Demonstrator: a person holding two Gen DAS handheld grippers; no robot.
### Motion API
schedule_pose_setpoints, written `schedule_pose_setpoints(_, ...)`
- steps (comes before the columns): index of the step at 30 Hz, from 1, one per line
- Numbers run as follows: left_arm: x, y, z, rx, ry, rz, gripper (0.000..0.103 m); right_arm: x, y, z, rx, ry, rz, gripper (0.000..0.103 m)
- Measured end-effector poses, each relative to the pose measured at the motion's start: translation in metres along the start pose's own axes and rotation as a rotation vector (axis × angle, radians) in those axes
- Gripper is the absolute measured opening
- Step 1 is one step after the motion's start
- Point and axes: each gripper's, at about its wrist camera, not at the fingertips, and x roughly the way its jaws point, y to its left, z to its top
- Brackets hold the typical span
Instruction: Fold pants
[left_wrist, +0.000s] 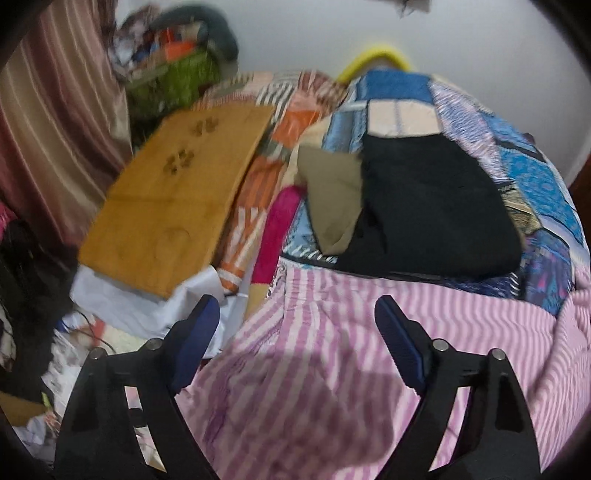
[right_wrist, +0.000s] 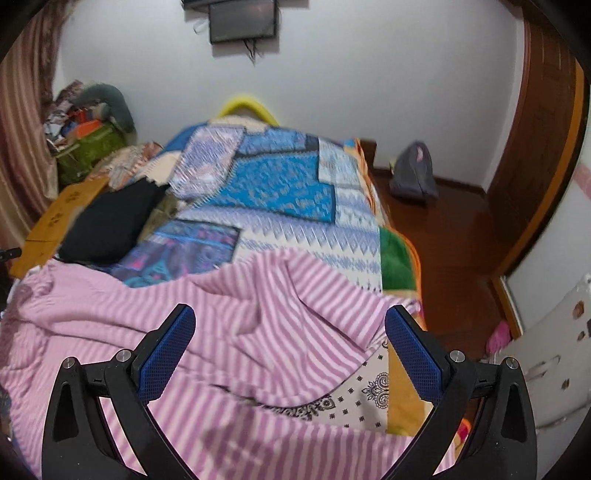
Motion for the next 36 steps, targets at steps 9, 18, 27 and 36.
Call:
schedule_pose_setpoints(9,0.075,0.009,0.009,0.025,0.148,0.013,0.082,0.090,0.000,0.023,-0.074,0.081,-0.025,0.092)
schedule_pose_setpoints(18,0.110,0.010,0.004,0.028,0.221,-0.039,0.059,0.169,-0.014,0.032,-0.092,0.205,-0.037,0.064)
schedule_pose_setpoints(27,0.089,-0.002,0.008,0.068,0.156,0.034,0.030,0.172,-0.021,0.019,-0.038,0.182,0.008,0.015)
schedule_pose_setpoints(36,0.032,0.004,0.031,0.080,-0.002,0.110,0.005,0.141,-0.055,0.031,0.012,0.077,-0.052,0.013)
